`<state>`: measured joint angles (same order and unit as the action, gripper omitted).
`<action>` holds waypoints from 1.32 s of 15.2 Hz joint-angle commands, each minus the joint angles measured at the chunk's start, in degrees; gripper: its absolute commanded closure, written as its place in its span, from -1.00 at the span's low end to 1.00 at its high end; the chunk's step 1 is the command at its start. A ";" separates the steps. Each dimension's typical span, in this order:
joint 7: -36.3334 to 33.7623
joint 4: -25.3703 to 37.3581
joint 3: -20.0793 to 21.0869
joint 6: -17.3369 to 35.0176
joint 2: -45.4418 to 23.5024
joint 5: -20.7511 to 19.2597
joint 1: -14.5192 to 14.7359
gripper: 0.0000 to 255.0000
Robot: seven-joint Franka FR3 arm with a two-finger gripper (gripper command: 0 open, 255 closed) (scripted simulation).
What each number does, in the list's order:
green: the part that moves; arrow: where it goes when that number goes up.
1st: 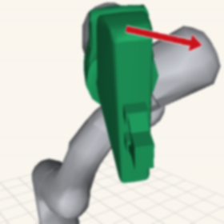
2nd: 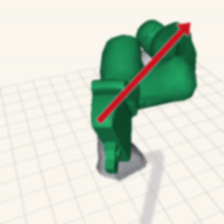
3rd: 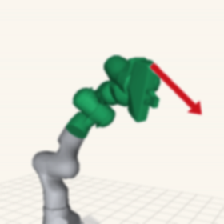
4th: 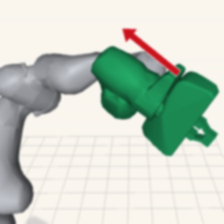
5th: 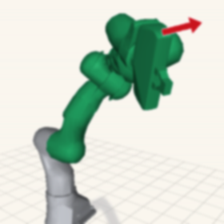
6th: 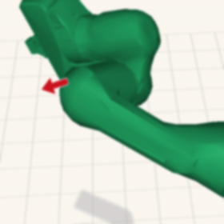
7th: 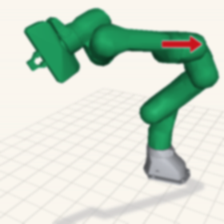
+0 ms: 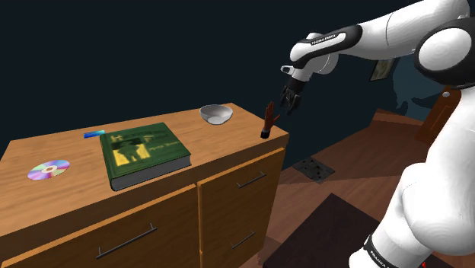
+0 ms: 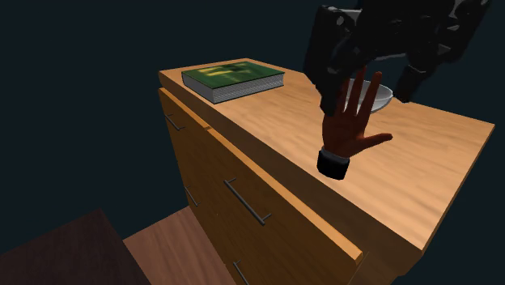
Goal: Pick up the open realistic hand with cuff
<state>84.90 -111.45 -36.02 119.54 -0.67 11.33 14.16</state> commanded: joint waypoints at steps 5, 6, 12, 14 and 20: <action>11.44 7.64 0.40 -0.54 -9.65 8.56 -1.97 -1.00; 11.71 7.11 0.46 0.12 -9.87 8.81 -2.01 -1.00; 13.03 4.90 0.80 3.08 -11.00 10.15 -2.18 -1.00; 13.15 4.84 0.77 3.12 -11.01 10.18 -2.24 1.00; 13.17 4.89 0.77 3.09 -11.06 10.21 -2.26 1.00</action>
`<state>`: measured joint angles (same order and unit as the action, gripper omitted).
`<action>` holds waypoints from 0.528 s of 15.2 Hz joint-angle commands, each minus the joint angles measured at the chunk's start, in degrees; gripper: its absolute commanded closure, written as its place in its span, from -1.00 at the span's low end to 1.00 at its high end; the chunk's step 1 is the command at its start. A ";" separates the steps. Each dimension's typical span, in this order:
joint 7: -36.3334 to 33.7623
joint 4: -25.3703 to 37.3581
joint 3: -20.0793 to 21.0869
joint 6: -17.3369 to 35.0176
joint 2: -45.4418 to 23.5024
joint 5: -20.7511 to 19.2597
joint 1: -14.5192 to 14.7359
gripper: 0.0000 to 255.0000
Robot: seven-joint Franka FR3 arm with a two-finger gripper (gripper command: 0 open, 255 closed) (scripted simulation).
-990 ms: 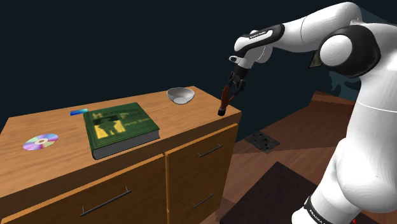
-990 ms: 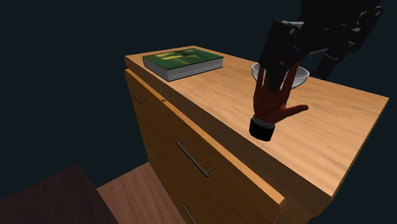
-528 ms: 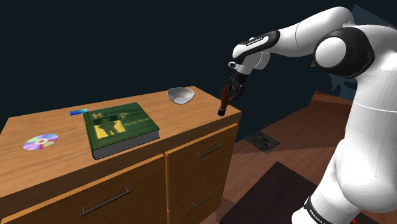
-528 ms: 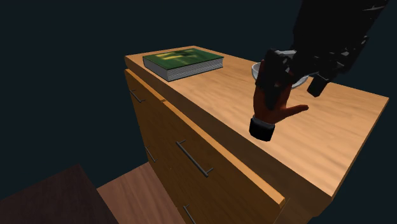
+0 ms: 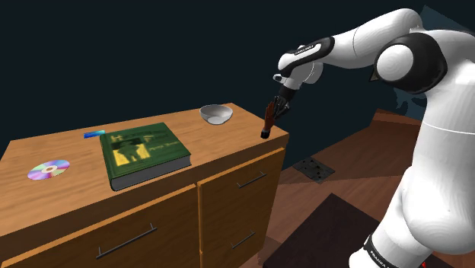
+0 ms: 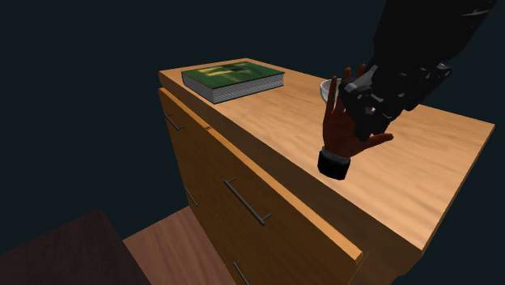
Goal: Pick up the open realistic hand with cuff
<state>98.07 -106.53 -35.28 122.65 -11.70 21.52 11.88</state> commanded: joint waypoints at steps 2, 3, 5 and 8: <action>-0.14 -0.02 0.05 -0.03 0.02 -0.05 0.10 1.00; -0.45 0.43 -0.03 -0.67 0.30 -0.37 0.15 1.00; -1.03 1.40 -0.18 -1.96 0.80 -0.95 0.23 1.00; -1.85 2.95 -0.37 -3.93 1.46 -1.75 0.32 1.00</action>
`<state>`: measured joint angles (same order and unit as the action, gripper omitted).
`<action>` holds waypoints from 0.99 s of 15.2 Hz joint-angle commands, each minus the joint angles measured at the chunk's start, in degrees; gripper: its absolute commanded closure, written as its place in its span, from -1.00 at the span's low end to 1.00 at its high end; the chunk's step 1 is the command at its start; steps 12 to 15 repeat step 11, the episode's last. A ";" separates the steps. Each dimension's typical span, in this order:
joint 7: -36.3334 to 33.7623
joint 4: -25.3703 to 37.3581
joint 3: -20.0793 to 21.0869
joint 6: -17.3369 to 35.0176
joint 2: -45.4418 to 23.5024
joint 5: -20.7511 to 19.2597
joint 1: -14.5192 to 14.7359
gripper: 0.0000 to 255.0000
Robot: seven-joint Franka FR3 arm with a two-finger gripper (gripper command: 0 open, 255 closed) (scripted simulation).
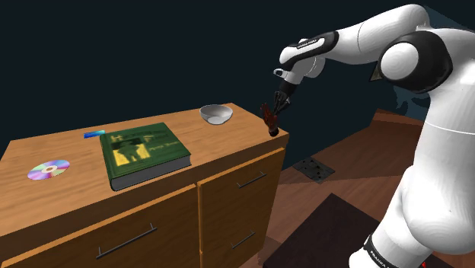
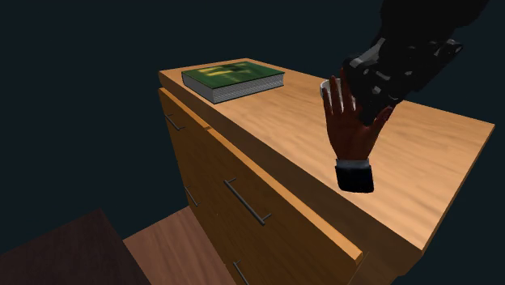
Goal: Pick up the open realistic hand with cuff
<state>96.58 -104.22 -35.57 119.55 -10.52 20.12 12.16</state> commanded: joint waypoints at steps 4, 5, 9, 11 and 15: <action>-1.34 2.91 -0.29 -3.53 0.98 -1.22 0.08 1.00; -1.57 3.51 -0.33 -4.22 1.13 -1.41 0.08 1.00; -2.41 6.09 -0.50 -7.04 1.55 -2.03 0.04 1.00; -2.44 6.19 -0.50 -7.15 1.56 -2.06 0.04 1.00; -2.44 6.19 -0.50 -7.15 1.56 -2.06 0.04 1.00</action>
